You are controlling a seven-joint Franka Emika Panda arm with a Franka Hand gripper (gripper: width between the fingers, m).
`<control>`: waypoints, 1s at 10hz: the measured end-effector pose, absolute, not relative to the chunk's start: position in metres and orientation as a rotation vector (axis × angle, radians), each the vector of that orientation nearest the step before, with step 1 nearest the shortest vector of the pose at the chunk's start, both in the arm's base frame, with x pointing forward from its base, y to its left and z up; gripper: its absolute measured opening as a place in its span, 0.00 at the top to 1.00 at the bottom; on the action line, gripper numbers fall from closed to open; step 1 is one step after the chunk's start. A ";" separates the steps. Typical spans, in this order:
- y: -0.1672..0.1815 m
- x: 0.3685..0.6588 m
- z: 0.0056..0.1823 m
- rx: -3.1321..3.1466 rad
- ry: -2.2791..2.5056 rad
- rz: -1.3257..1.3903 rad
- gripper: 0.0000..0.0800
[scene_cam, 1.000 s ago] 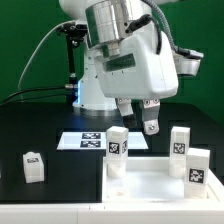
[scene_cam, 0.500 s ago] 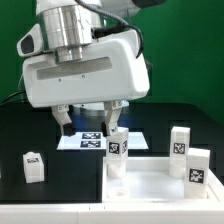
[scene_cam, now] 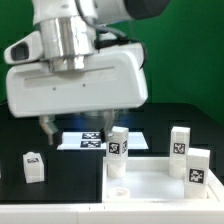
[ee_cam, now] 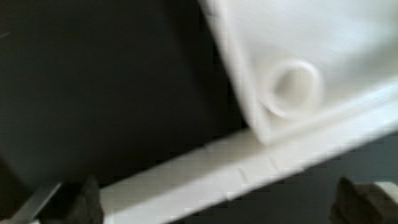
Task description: Assemble square table
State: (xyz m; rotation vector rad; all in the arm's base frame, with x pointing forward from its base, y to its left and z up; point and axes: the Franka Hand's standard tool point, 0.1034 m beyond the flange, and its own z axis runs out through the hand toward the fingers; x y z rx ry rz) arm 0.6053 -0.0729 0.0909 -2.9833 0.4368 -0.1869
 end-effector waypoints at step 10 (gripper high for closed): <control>-0.122 0.574 0.065 -3.123 -0.310 0.265 0.19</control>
Offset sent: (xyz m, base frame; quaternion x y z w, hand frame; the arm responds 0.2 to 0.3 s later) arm 0.0000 0.0000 0.0000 0.0000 0.0000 -0.1938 0.9810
